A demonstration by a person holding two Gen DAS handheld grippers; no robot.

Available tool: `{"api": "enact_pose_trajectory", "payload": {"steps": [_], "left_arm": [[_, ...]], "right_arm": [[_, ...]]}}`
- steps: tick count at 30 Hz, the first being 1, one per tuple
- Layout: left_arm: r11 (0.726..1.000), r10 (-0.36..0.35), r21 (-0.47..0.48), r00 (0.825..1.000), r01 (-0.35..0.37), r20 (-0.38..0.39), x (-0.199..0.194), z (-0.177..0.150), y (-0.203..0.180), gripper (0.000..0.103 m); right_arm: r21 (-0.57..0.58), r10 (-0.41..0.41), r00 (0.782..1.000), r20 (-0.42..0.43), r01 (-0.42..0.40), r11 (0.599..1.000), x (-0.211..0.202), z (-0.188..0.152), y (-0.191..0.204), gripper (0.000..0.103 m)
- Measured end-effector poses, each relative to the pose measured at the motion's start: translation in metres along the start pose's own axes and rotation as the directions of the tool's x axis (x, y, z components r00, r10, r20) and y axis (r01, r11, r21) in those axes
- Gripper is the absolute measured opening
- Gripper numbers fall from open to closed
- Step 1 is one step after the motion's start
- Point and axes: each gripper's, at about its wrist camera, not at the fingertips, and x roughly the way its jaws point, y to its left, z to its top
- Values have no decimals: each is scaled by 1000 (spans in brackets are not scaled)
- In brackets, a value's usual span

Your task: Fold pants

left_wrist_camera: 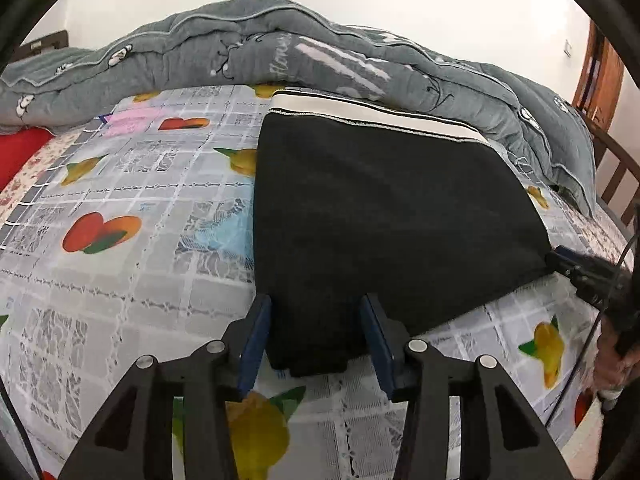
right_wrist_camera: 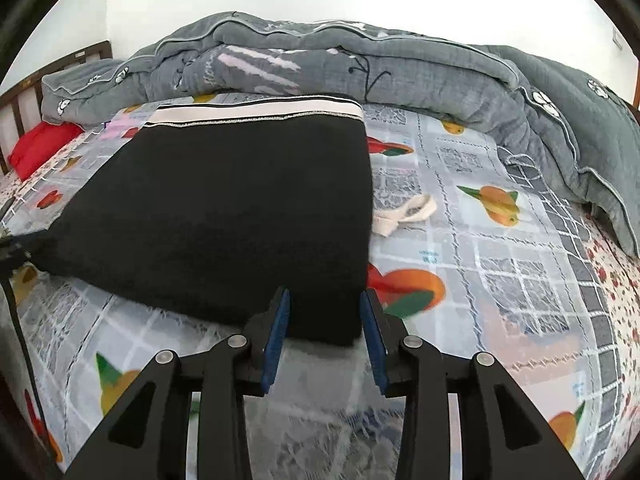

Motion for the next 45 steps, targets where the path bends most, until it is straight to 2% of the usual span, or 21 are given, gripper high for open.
{"api": "enact_pose_trajectory", "payload": {"steps": [4, 6, 8, 10, 14, 16, 17, 19, 20, 21, 24, 28, 35, 45], "left_arm": [[992, -77, -106, 996, 72, -39, -8, -5, 14, 45], [989, -84, -130, 995, 76, -53, -11, -7, 15, 45], [992, -53, -119, 998, 48, -43, -22, -8, 10, 45], [995, -26, -97, 1000, 24, -17, -37, -6, 2, 51], [997, -29, -77, 999, 32, 45, -76, -1, -19, 57], [998, -29, -60, 997, 33, 78, -95, 0, -31, 65], [999, -16, -44, 996, 20, 93, -106, 1, -39, 66], [1000, 22, -7, 993, -22, 113, -124, 3, -54, 69], [999, 45, 13, 992, -46, 120, -133, 3, -62, 71], [998, 54, 22, 991, -57, 126, -141, 4, -68, 71], [996, 66, 44, 987, -73, 145, -164, 0, -90, 72], [989, 105, 82, 978, -122, 181, -189, -5, -113, 81], [992, 103, 53, 975, -115, 196, -215, -8, -125, 81], [987, 136, 60, 968, -151, 210, -226, -13, -126, 83]], "right_arm": [[23, -14, 1000, -12, 14, 1000, -11, -4, -9, 43], [35, -26, 999, -21, 27, 999, -16, -2, -11, 43], [53, -17, 1000, -25, 18, 998, -23, -1, -13, 43], [70, -3, 1000, -22, 5, 998, -34, 0, -12, 44], [78, -2, 1000, -13, 3, 997, -61, 2, -4, 45], [86, -10, 1000, -24, 12, 996, -72, 3, -3, 45], [89, -10, 1000, -20, 12, 996, -83, 4, -2, 46], [90, -18, 1000, -1, 18, 996, -101, 5, -2, 60], [96, -38, 999, 31, 34, 995, -116, 5, -3, 75], [96, -51, 997, 62, 45, 994, -127, 4, -4, 83], [94, -79, 989, 122, 68, 993, -159, 2, -6, 90], [118, -74, 987, 145, 57, 991, -190, -4, -12, 94], [111, -88, 977, 192, 67, 992, -235, -13, -17, 99], [120, -85, 978, 190, 62, 991, -239, -22, -14, 99]]}}
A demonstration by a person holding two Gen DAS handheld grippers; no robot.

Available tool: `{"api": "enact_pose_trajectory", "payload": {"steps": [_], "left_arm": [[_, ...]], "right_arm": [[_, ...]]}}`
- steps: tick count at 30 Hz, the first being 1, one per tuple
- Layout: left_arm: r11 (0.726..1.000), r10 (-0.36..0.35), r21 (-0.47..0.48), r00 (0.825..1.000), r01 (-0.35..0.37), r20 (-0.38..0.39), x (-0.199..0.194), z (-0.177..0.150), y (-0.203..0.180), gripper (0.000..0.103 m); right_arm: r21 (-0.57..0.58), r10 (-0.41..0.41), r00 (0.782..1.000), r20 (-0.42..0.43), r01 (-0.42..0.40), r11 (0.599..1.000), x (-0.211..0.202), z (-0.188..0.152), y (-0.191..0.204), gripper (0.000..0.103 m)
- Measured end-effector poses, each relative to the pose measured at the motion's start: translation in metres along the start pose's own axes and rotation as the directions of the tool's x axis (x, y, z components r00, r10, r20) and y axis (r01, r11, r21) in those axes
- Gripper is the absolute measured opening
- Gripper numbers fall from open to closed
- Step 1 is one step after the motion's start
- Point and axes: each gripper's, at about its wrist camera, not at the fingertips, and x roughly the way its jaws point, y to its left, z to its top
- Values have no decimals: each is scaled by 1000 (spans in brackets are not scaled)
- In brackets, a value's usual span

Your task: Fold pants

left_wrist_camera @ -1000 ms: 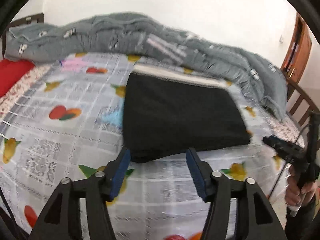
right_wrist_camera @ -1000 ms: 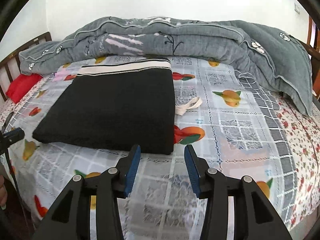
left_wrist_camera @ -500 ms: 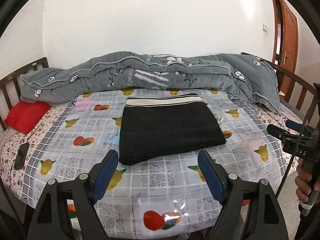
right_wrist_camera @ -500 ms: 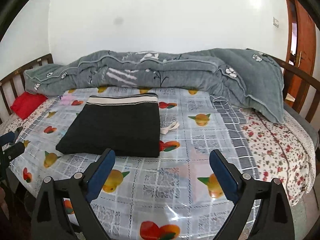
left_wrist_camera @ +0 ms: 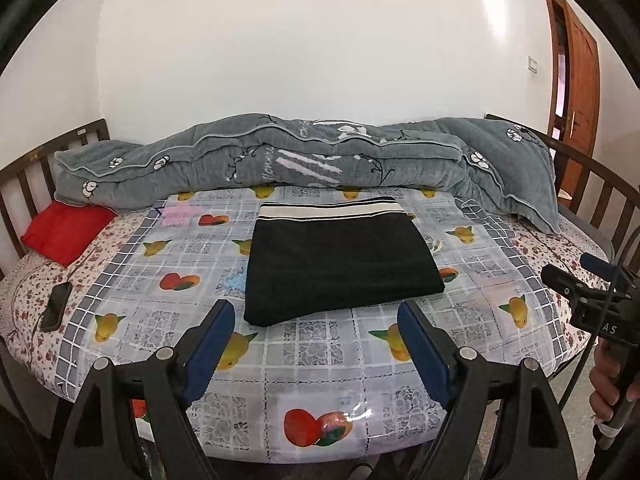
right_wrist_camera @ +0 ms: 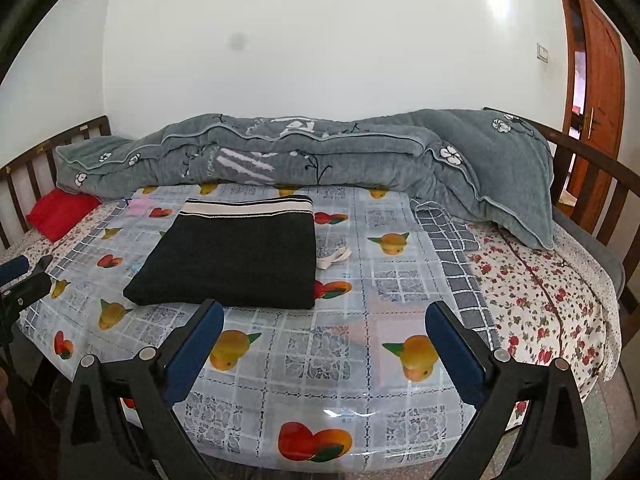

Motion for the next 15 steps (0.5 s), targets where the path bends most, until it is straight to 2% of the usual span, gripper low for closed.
{"api": "enact_pose_trajectory", "payload": {"steps": [15], "left_arm": [[1000, 8, -9, 1000, -8, 7, -4, -2, 1, 83]], "right_arm": [[-13, -3, 1000, 6, 3, 1000, -5, -3, 4, 99]]}}
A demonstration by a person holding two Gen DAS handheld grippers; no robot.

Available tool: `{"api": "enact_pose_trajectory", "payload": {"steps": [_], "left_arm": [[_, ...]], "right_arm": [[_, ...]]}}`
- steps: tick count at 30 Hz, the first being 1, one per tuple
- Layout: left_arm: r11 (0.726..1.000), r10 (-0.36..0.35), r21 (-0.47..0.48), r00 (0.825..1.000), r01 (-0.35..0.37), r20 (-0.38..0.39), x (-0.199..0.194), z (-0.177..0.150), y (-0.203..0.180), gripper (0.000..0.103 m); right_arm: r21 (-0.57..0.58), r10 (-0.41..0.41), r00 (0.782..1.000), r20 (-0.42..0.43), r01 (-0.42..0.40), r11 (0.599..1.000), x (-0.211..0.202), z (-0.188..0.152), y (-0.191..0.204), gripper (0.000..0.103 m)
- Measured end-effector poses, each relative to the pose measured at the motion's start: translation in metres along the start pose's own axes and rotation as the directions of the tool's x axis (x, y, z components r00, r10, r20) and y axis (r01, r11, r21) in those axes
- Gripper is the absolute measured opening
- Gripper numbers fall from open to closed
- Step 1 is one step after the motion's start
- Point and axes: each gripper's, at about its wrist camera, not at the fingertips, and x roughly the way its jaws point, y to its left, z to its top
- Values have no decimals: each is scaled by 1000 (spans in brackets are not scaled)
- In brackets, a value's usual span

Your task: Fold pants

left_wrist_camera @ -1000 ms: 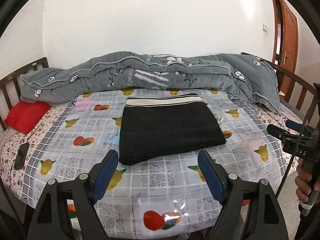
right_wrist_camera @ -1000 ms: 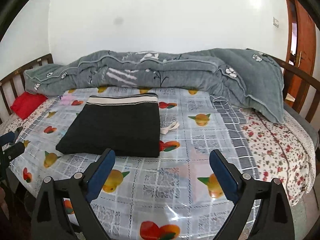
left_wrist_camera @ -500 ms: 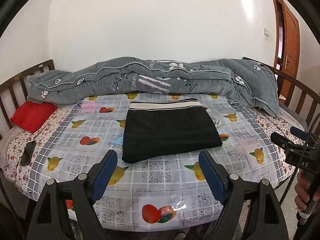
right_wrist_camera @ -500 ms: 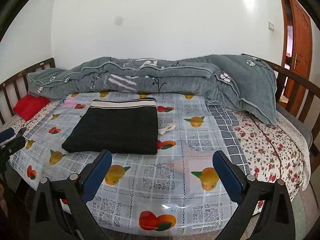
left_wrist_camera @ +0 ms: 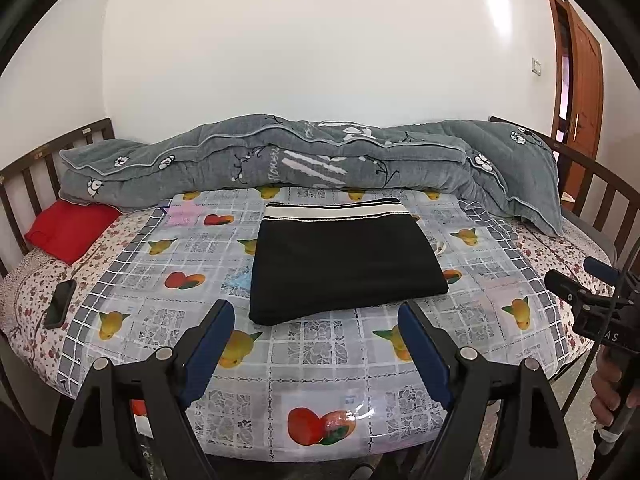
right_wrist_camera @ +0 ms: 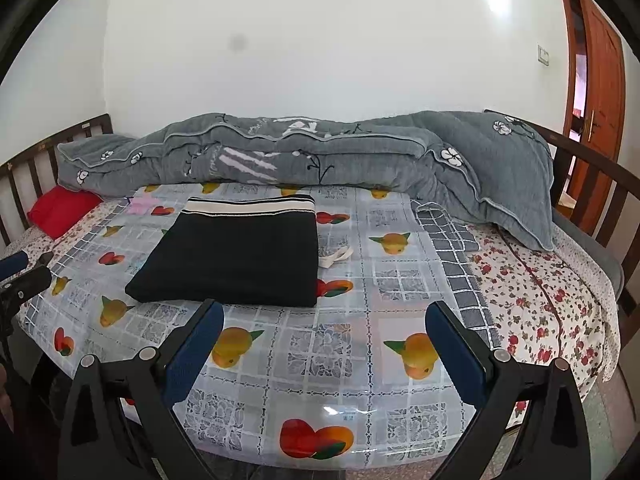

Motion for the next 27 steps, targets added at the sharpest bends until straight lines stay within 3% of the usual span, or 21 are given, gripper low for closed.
{"api": "enact_pose_trajectory", "payload": {"steps": [27], "left_arm": [[1000, 11, 1, 1000, -11, 3, -5, 2, 0, 83]], "right_arm": [[-4, 3, 1000, 9, -3, 1000, -5, 0, 9, 99]]}}
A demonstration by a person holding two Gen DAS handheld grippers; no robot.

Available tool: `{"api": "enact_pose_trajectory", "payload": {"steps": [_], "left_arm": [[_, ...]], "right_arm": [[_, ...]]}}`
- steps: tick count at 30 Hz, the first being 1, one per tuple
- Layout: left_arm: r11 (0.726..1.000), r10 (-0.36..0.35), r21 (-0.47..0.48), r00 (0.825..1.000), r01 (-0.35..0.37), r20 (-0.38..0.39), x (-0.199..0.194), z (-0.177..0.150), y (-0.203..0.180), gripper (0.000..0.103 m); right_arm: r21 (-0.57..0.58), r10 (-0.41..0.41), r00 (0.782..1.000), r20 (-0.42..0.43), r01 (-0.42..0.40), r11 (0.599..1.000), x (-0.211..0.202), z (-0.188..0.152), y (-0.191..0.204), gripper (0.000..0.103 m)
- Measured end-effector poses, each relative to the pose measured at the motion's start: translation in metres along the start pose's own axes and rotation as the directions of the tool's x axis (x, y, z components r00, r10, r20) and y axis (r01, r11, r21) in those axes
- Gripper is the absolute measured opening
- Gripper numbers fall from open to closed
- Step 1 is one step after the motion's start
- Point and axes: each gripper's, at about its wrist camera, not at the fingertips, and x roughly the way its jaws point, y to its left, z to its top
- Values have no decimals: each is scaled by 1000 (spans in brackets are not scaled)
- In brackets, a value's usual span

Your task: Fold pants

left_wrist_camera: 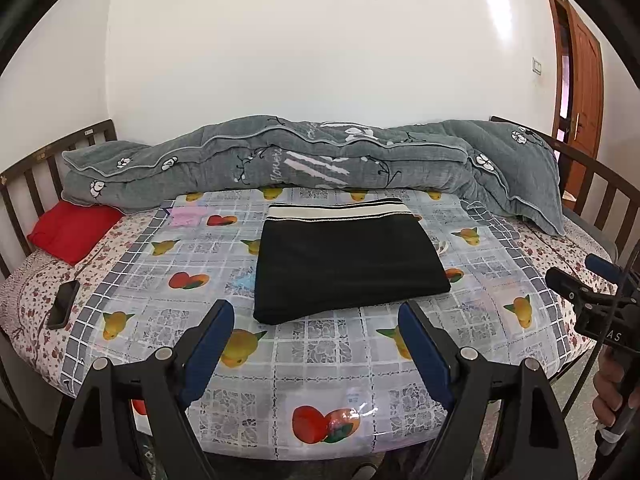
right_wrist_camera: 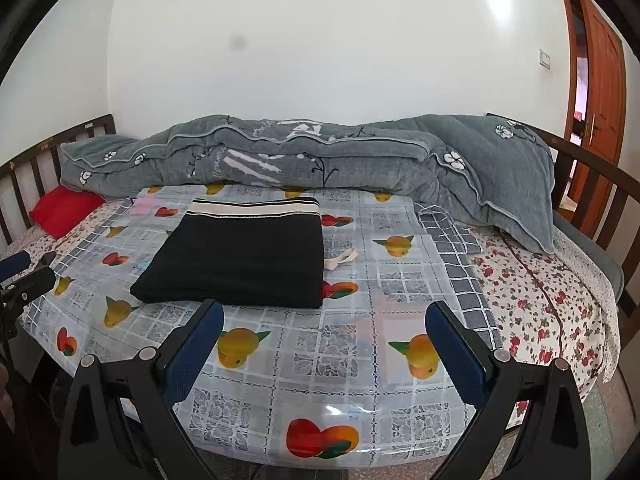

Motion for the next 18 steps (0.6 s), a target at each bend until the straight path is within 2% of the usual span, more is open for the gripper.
{"api": "enact_pose_trajectory", "payload": {"steps": [18], "left_arm": [[1000, 3, -19, 1000, -2, 11, -4, -3, 11, 84]], "right_arm": [[-9, 6, 1000, 6, -6, 1000, -4, 3, 2, 99]]}}
